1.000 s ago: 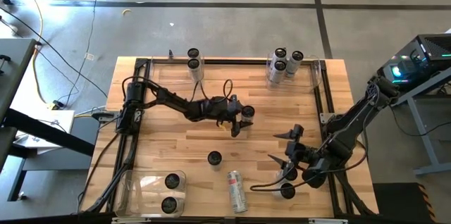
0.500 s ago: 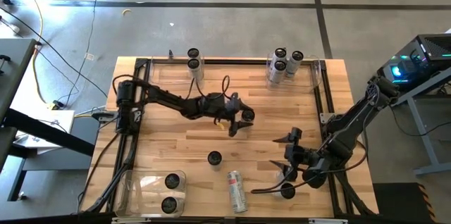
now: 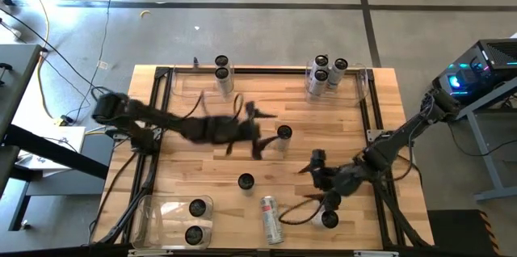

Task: Sort soda cans
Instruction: Put the white-pink soda can into the bottom left transparent bin

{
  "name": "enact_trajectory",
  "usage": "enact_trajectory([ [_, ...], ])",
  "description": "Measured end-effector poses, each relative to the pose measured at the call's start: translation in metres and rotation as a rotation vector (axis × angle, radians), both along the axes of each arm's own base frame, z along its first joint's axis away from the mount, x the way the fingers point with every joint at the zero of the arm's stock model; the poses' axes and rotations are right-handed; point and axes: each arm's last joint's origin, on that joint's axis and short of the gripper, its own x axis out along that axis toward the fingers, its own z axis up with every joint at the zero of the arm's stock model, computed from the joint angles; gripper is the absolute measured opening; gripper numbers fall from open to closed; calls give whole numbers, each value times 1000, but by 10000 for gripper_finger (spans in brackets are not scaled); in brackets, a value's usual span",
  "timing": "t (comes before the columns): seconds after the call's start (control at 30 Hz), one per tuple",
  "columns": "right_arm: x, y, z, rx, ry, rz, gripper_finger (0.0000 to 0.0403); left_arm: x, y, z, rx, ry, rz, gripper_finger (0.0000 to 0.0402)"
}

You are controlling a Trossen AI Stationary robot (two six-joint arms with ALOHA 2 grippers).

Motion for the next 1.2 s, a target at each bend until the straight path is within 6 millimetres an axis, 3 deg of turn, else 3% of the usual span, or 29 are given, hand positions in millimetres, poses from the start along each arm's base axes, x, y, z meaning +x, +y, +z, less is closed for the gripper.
enact_trajectory([
  [0.1,22,-2,3,48,-83,134,338,-21,-32,21,129,-12,62,284],
  [0.23,54,6,-4,27,-57,319,338,-48,-63,40,157,-40,120,282],
  [0.5,102,32,-19,-162,133,529,337,-78,-99,46,94,-42,107,281],
  [0.67,114,55,-32,-223,256,639,331,-85,-109,44,57,-50,130,281],
  [0.93,122,94,-61,-481,245,814,326,-90,-117,43,-27,-74,112,281],
  [1.07,122,105,-67,-631,211,844,326,-92,-119,43,-53,-81,108,281],
  [1.2,124,108,-76,-671,213,886,326,-92,-119,41,-69,-75,112,281],
])
